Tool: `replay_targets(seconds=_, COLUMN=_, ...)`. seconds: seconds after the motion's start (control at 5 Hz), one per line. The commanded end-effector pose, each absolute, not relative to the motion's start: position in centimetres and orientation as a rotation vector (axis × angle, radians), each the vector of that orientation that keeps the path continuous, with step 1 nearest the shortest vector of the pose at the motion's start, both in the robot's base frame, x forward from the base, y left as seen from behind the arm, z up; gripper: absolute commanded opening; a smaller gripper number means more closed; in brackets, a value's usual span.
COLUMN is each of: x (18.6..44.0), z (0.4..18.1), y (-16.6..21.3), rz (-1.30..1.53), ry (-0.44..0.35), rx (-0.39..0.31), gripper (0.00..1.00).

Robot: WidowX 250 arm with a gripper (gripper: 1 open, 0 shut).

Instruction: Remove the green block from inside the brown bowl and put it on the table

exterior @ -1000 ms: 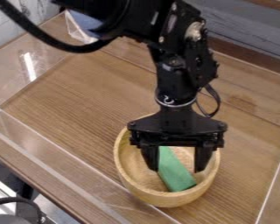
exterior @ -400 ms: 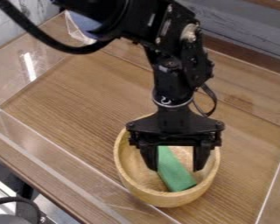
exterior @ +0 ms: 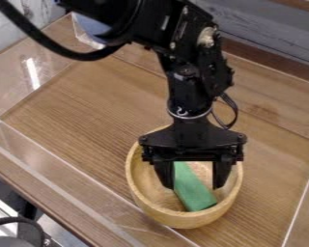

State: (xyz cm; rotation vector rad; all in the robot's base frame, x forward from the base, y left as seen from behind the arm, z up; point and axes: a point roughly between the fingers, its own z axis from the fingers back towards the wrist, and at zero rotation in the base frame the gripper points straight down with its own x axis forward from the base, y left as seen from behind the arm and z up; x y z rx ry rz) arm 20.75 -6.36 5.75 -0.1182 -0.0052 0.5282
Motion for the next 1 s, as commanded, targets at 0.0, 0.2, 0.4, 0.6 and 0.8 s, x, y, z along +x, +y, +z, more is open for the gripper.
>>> replay_targets(seconds=0.0, x=21.3, z=6.4, y=-6.3, rz=0.541, ry=-0.037, rx=-0.136, gripper=1.0)
replay_targets(seconds=0.2, x=21.3, z=5.6, y=-6.4, rz=0.55, ry=-0.039, rx=-0.138, gripper=1.0)
replay_targets(seconds=0.4, x=21.2, z=4.6, y=-6.5, rz=0.564, ry=-0.039, rx=-0.142, gripper=1.0)
replay_targets(seconds=0.6, x=21.1, z=4.0, y=-6.6, rz=0.575, ry=-0.04, rx=-0.143, gripper=1.0)
replay_targets(seconds=0.8, x=21.2, z=3.5, y=-6.6, rz=0.584, ry=-0.042, rx=-0.142, gripper=0.0)
